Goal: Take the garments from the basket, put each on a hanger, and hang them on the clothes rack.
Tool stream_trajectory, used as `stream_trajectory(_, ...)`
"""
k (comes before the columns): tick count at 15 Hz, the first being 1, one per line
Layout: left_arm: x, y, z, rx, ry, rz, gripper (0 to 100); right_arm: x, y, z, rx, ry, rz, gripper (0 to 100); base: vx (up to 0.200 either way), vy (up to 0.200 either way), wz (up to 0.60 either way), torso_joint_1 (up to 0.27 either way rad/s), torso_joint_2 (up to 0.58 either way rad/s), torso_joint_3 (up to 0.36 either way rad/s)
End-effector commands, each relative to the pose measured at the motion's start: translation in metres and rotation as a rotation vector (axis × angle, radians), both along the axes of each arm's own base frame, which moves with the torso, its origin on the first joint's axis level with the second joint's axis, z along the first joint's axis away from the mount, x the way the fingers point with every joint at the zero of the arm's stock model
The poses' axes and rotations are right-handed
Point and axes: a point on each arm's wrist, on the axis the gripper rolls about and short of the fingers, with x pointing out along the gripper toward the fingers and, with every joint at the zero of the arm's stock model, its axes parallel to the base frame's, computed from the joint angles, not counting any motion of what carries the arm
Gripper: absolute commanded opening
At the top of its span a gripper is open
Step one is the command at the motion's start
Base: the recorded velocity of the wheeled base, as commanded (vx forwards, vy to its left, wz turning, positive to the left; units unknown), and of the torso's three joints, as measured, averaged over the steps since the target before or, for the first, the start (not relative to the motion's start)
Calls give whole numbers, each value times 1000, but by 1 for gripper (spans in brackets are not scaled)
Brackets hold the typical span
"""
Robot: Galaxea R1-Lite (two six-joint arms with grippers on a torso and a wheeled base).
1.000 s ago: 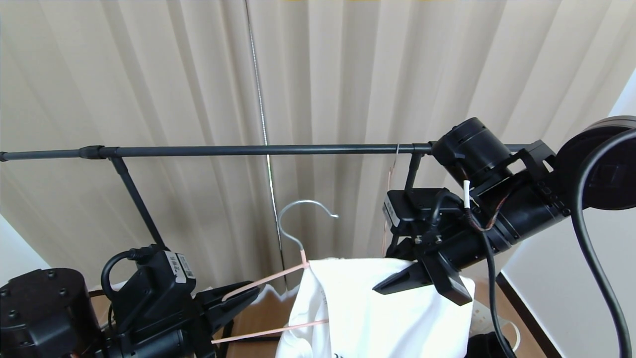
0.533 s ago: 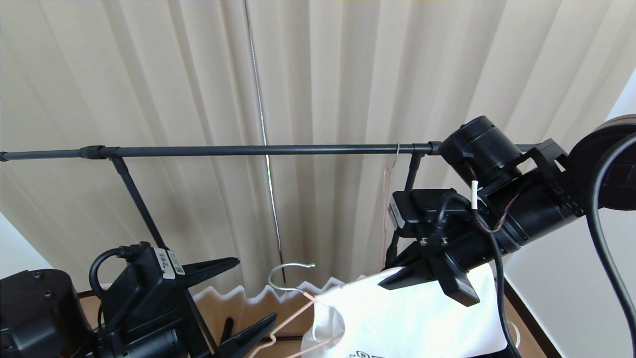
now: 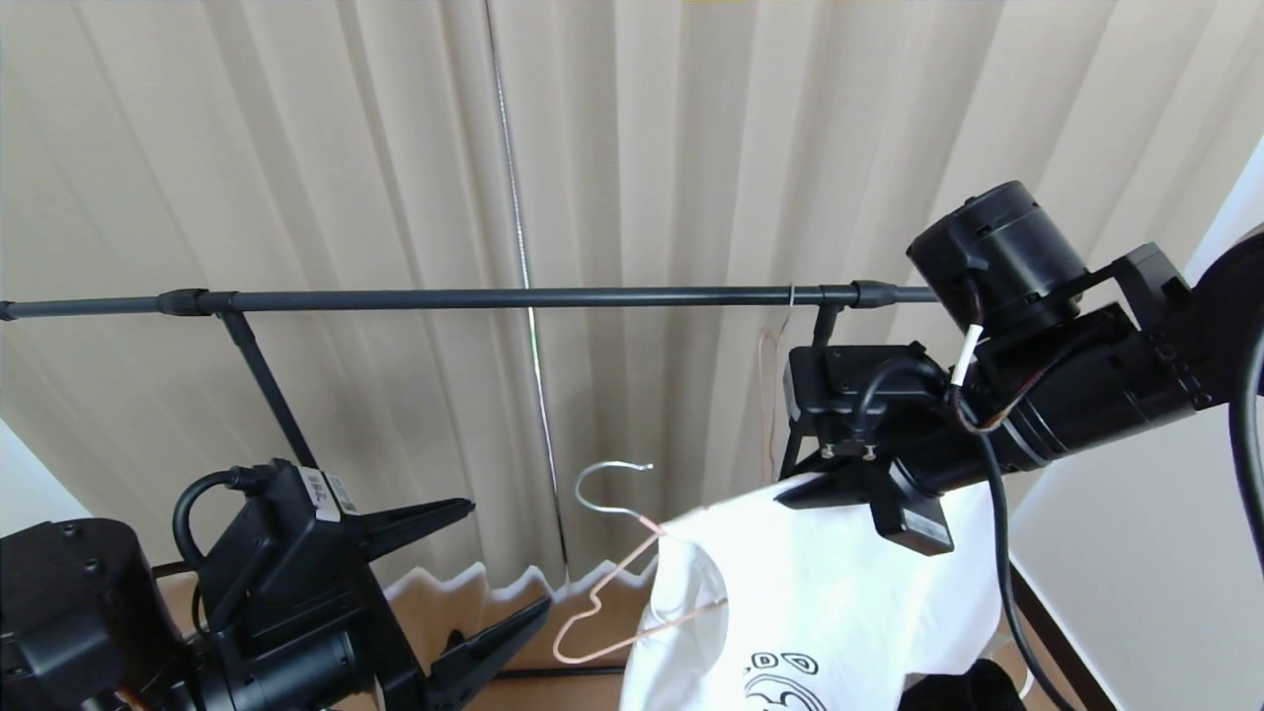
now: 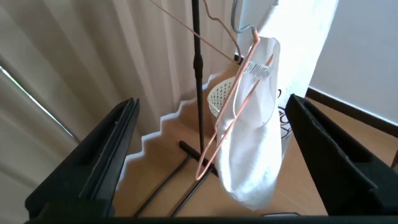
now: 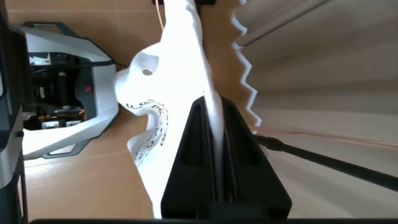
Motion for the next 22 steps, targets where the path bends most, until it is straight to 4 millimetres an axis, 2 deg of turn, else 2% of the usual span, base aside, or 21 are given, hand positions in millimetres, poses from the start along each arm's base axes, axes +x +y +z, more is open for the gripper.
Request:
stream_trajectory(1,6,-2,-1,-3,14,16,100,-4,-3,11,27,-80,-44,0,0,0,0,0,0,0)
stream_trajectory(6,26,-6,2,-26,76,141,100,-8,1,21,116,-239,-165,0,0,0,0,0,0,0)
stream_trajectory(9,40,-13,11,-18,220,253,100,-12,11,21,203,-295,-253,0,0,0,0,0,0,0)
stream_trajectory(16,47,-29,11,53,409,345,100,-16,25,3,331,-407,-259,0,0,0,0,0,0,0)
stream_trajectory(22,47,-45,5,81,448,421,100,-21,31,5,365,-432,-258,0,0,0,0,0,0,0)
